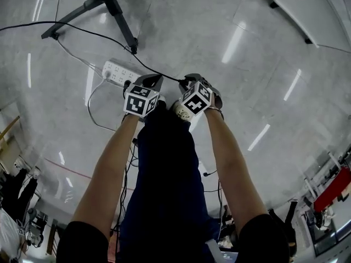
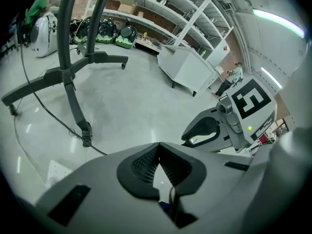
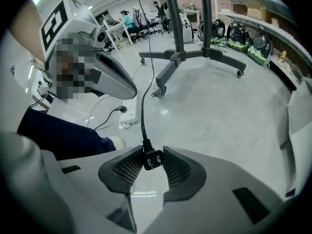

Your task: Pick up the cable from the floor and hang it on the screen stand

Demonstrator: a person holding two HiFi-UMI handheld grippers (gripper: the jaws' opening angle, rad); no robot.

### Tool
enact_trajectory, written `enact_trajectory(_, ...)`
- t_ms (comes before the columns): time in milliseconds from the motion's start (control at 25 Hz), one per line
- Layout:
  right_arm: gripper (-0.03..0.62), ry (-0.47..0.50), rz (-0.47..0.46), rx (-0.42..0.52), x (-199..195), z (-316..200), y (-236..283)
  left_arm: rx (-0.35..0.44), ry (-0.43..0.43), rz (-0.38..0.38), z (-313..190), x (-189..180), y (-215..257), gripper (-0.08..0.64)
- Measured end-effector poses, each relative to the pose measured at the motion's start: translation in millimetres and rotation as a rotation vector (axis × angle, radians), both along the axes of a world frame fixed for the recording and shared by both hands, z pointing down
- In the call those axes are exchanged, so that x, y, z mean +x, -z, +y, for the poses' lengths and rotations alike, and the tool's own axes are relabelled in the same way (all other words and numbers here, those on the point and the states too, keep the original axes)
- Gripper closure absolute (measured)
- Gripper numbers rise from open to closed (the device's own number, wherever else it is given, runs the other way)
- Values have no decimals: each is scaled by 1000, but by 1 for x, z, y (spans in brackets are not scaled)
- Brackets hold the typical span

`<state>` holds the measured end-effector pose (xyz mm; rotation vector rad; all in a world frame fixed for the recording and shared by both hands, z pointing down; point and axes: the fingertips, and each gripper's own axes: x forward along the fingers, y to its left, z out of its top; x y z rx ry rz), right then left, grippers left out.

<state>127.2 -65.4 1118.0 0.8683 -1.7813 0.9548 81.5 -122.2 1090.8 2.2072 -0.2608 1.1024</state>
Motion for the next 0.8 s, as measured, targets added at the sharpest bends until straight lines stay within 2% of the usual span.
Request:
enact_trajectory(440,449,27,-23,-5,-28,4,90,-14,2,17,18,-20,92,552)
enact_trajectory(800,449,56,-12,-2,-43,13,147,4,-5,1,24,-41,137,552)
